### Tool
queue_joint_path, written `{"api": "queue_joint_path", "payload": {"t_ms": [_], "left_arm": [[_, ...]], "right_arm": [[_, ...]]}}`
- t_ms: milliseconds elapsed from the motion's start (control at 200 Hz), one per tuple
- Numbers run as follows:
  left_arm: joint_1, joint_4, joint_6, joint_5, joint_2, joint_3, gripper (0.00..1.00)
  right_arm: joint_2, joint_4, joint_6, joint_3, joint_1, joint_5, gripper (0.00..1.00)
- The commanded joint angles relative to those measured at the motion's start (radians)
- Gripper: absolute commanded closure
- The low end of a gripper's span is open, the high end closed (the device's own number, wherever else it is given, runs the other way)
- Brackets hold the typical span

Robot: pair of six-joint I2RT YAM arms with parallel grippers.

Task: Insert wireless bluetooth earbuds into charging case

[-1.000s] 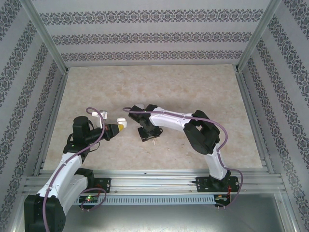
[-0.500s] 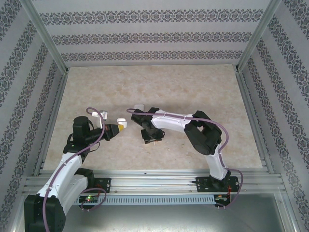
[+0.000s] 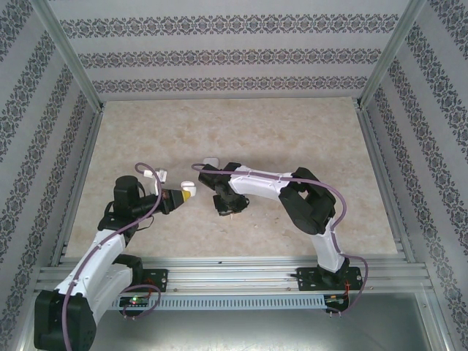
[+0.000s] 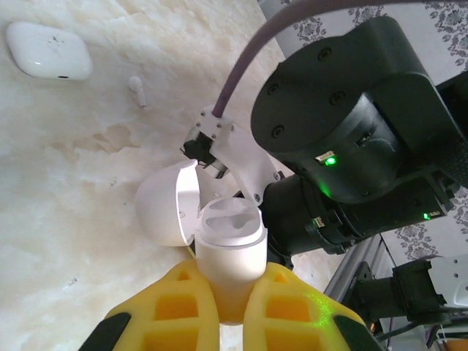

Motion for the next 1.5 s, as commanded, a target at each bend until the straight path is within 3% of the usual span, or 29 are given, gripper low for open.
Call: {"api": "queue_joint_path", "payload": {"t_ms": [0, 135, 330, 550, 694, 819, 1494], "left_arm": [[-0.034, 0.106, -0.014, 0.021, -0.002, -0.015, 1.00], [-0.103, 0.218, -0.003, 0.009, 0.001, -0.032, 1.00], [-0.232, 0.383, 0.025, -0.044, 0.042, -0.014, 1.00], [-0.368, 0.535, 0.092, -0.148, 0.114, 0.030, 1.00], [-0.434, 0.534, 0.138, -0.214, 0.140, 0.068, 1.00], [-0.463, 0.551, 0.145, -0.254, 0.159, 0.076, 1.00], [-0.483, 0.552, 0.136, -0.288, 0.144, 0.047, 1.00]], "right_arm": [[-0.027, -0.019, -0.014, 0.007, -0.008, 0.058, 0.85], [-0.126, -0.049, -0.006, -0.013, -0.004, 0.143, 0.87], [-0.373, -0.142, 0.003, 0.009, 0.063, 0.434, 0.88], [-0.613, -0.013, -0.050, -0.026, 0.158, 0.593, 0.91], [-0.708, 0.247, -0.186, -0.127, 0.202, 0.521, 0.91], [-0.723, 0.360, -0.232, -0.192, 0.201, 0.450, 0.91], [-0.719, 0.417, -0.211, -0.226, 0.170, 0.388, 0.91]]}}
